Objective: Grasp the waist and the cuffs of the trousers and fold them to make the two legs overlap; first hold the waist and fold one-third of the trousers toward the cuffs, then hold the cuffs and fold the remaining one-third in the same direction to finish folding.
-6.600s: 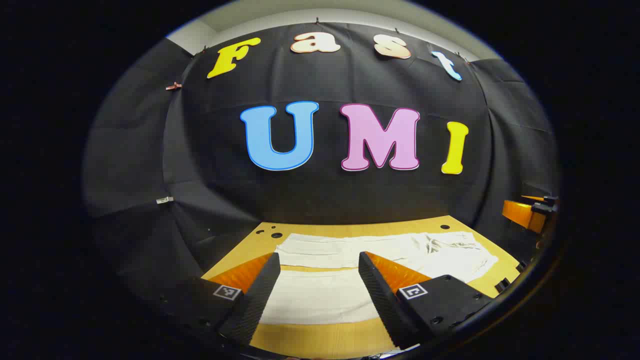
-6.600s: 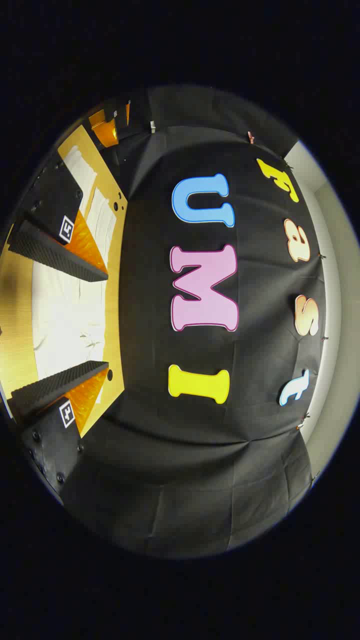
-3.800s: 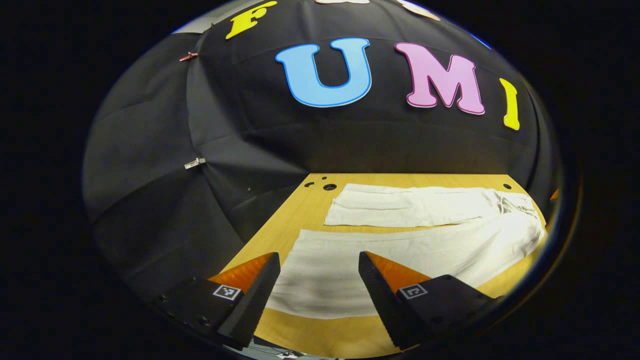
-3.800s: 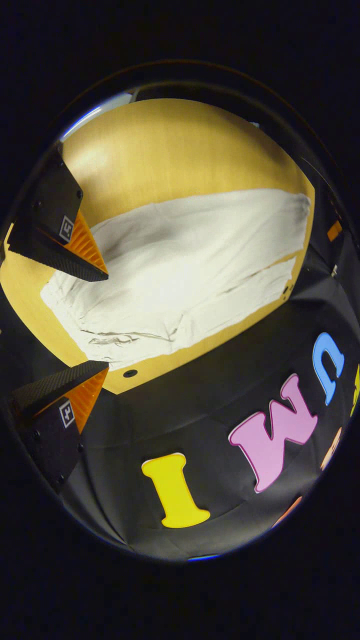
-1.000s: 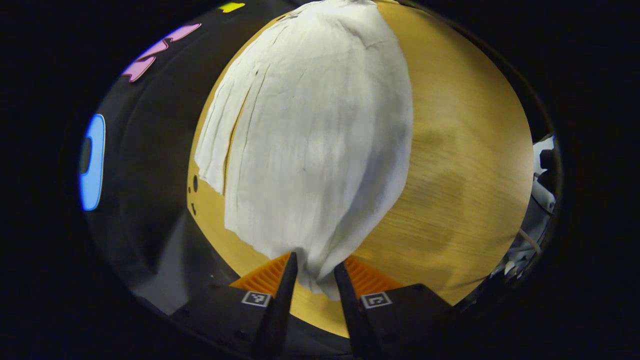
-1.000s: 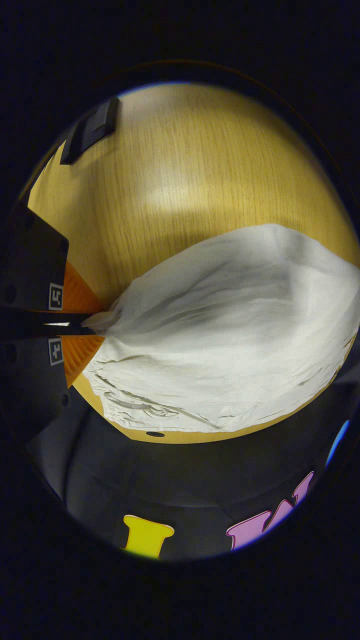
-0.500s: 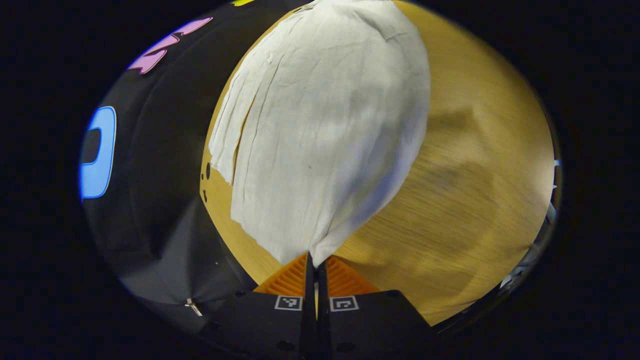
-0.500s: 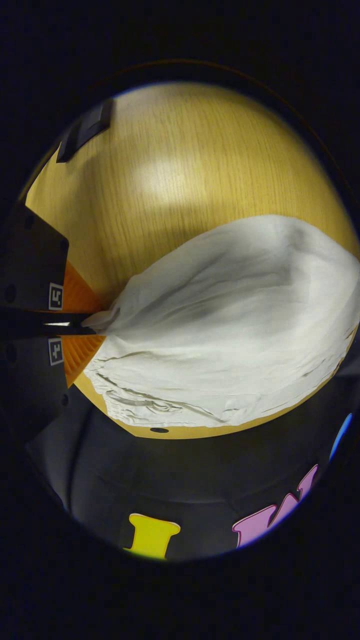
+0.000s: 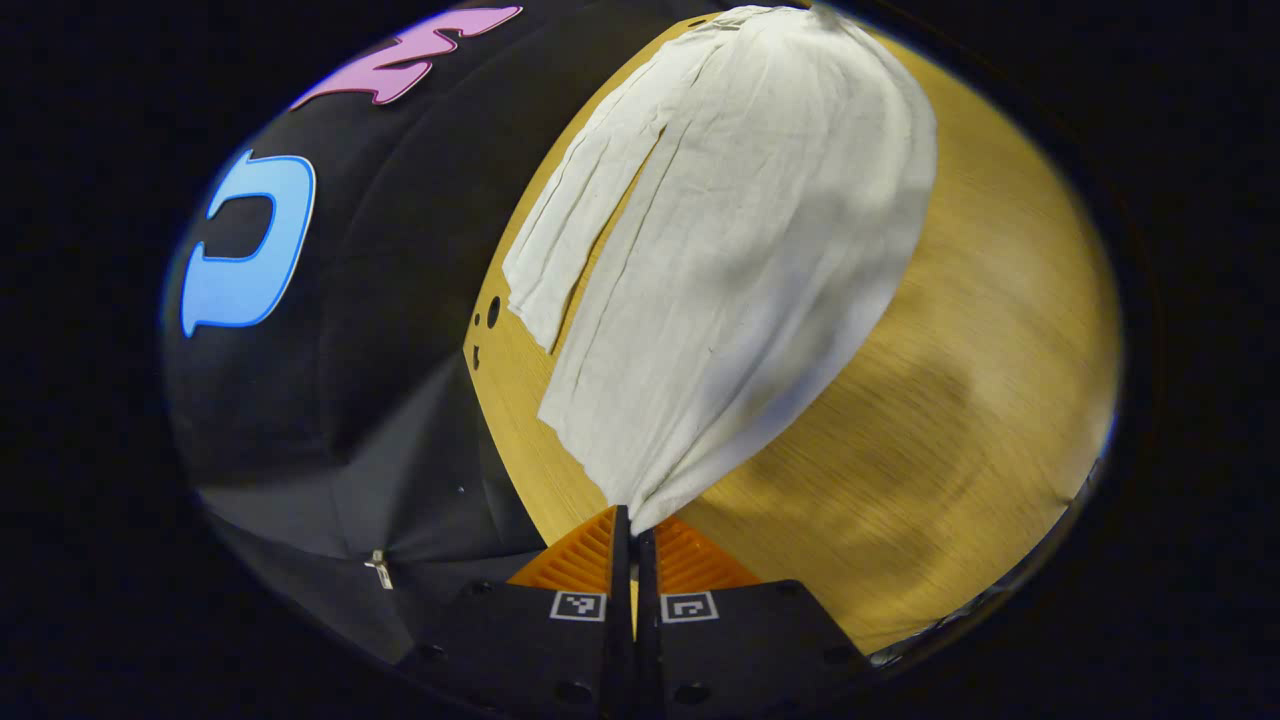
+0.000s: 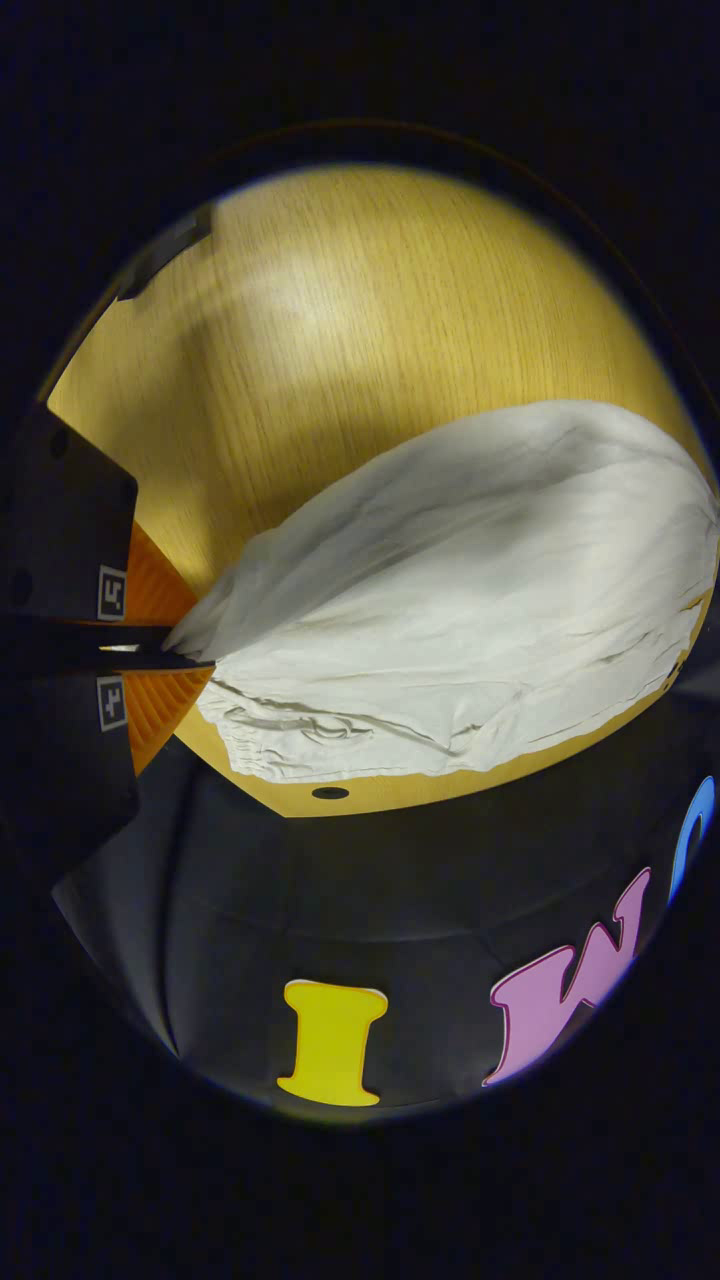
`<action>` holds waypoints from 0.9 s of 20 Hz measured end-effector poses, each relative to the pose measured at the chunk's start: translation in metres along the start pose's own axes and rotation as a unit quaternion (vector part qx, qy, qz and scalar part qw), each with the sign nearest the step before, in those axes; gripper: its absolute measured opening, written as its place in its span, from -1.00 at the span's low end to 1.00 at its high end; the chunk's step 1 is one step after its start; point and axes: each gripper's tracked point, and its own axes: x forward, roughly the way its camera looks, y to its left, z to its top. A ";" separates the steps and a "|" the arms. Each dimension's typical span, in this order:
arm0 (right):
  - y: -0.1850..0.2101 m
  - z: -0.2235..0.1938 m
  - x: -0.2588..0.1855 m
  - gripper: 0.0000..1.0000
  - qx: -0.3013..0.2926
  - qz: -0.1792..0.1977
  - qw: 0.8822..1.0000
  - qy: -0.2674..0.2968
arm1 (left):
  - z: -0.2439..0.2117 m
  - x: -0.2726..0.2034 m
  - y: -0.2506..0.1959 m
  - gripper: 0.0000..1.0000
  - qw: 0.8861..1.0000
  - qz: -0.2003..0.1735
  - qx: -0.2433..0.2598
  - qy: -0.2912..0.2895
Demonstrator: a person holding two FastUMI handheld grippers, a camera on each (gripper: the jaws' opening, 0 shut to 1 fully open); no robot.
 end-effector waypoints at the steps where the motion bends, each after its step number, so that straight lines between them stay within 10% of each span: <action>1: -0.005 0.001 0.001 -0.89 -0.010 -0.001 1.000 -0.002 | 0.004 0.000 0.006 -0.89 1.000 0.003 0.007 -0.006; 18: -0.173 0.021 0.058 -0.90 0.013 -0.106 0.994 -0.003 | 0.110 0.056 0.196 -0.89 0.989 0.123 0.037 -0.073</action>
